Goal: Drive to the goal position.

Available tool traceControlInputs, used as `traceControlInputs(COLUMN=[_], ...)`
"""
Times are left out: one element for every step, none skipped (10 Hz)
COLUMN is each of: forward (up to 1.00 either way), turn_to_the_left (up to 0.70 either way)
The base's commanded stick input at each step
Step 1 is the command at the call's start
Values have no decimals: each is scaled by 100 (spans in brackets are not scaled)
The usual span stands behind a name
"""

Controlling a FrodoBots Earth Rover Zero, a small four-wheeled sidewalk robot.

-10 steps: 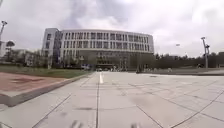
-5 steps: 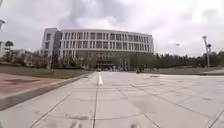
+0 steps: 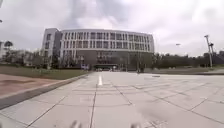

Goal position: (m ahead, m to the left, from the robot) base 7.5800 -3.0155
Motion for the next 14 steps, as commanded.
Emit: traceControlInputs(forward=[70,70,70,70,70,70,70,70,70,70,70,70,70,70], turn_to_the_left=[0,0,0,0,0,0,0,0,0,0,0,0,0,0])
